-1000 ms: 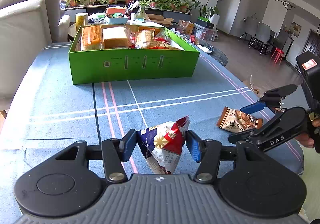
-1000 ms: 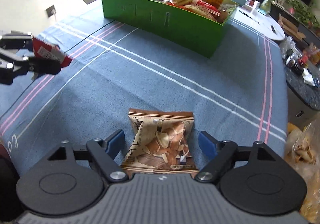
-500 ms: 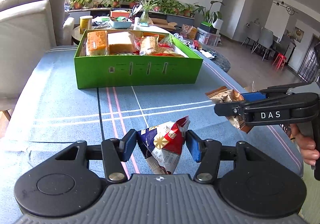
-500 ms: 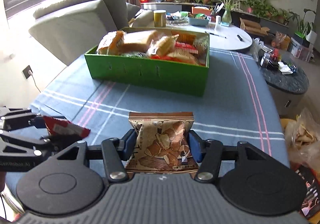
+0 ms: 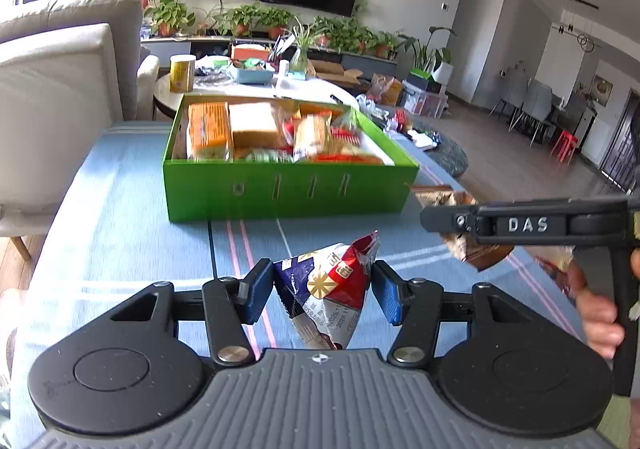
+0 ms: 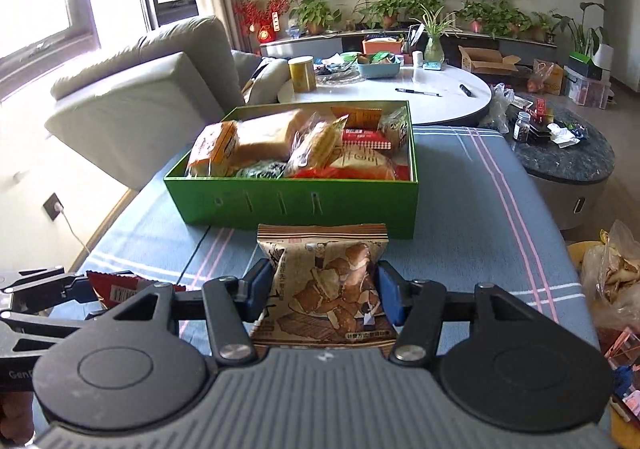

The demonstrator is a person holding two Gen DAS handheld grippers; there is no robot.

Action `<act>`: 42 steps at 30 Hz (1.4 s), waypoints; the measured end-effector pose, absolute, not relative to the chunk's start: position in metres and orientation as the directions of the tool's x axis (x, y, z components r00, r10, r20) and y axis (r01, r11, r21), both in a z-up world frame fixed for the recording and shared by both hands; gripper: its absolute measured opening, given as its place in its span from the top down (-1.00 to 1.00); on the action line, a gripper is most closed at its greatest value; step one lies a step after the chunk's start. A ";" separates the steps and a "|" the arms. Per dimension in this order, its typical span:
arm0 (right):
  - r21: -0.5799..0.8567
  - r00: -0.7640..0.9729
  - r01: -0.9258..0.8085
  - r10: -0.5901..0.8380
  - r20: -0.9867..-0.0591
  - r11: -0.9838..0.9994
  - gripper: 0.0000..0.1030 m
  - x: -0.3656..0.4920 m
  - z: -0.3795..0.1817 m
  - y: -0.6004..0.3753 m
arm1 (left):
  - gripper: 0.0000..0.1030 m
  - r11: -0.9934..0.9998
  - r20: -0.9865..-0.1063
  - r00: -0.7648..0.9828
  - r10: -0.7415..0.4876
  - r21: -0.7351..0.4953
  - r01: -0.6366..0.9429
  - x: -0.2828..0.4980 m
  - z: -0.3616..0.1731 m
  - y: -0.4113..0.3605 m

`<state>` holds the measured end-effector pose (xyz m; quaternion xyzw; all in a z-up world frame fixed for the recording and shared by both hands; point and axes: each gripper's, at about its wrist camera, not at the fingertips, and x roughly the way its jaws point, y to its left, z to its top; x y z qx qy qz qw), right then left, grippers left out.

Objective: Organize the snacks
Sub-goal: 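Carry both held bags over the green box, then lower both bags into the green box and open both grippers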

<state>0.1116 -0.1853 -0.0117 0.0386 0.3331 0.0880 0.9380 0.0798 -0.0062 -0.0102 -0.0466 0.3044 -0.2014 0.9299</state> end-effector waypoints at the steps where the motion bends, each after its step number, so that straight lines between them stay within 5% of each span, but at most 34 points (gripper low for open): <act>1: 0.136 0.765 -0.134 0.190 -0.616 0.982 -0.16 0.115 -0.012 -0.186 | 0.01 0.915 -0.542 0.738 -0.403 -0.212 0.344 0.084 -0.008 -0.006; 28: 0.250 0.798 -0.030 0.174 -0.577 0.968 -0.16 0.251 -0.004 -0.202 | 0.01 0.938 -0.533 0.772 -0.345 -0.179 0.296 0.260 0.000 -0.045; 42: 0.275 0.812 0.005 0.157 -0.562 0.961 -0.43 0.255 -0.012 -0.206 | -0.32 0.951 -0.517 0.798 -0.309 -0.188 0.246 0.261 -0.011 -0.036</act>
